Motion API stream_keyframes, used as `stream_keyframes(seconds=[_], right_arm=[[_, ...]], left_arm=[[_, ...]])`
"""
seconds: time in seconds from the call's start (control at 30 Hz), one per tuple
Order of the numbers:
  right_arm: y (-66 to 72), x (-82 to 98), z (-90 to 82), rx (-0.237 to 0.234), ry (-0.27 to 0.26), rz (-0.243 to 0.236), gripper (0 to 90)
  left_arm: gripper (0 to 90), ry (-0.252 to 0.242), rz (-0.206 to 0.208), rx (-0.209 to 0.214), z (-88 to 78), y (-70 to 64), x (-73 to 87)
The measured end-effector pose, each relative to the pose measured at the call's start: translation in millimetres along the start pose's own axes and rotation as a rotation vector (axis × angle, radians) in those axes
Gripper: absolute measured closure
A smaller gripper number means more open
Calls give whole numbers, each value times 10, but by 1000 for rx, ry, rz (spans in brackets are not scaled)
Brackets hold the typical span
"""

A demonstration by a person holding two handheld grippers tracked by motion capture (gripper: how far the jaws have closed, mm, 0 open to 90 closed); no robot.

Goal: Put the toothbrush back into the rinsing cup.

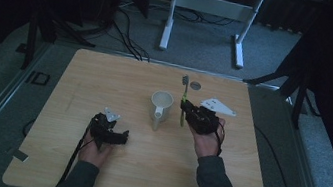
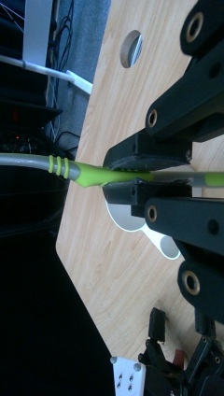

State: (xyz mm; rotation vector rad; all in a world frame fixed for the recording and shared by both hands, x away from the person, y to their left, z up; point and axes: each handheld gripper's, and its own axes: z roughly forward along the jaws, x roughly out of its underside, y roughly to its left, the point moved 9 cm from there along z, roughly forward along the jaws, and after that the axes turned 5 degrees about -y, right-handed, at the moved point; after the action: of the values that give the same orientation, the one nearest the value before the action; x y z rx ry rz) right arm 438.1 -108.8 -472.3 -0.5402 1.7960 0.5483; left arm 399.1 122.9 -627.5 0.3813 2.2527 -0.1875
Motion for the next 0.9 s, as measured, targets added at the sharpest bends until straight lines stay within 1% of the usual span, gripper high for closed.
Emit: stream_keyframes(seconds=[0.9], right_arm=[[36, -81, 84, -8, -47, 12, 823]], left_arm=[[92, 0, 2, 0, 0, 2, 0]])
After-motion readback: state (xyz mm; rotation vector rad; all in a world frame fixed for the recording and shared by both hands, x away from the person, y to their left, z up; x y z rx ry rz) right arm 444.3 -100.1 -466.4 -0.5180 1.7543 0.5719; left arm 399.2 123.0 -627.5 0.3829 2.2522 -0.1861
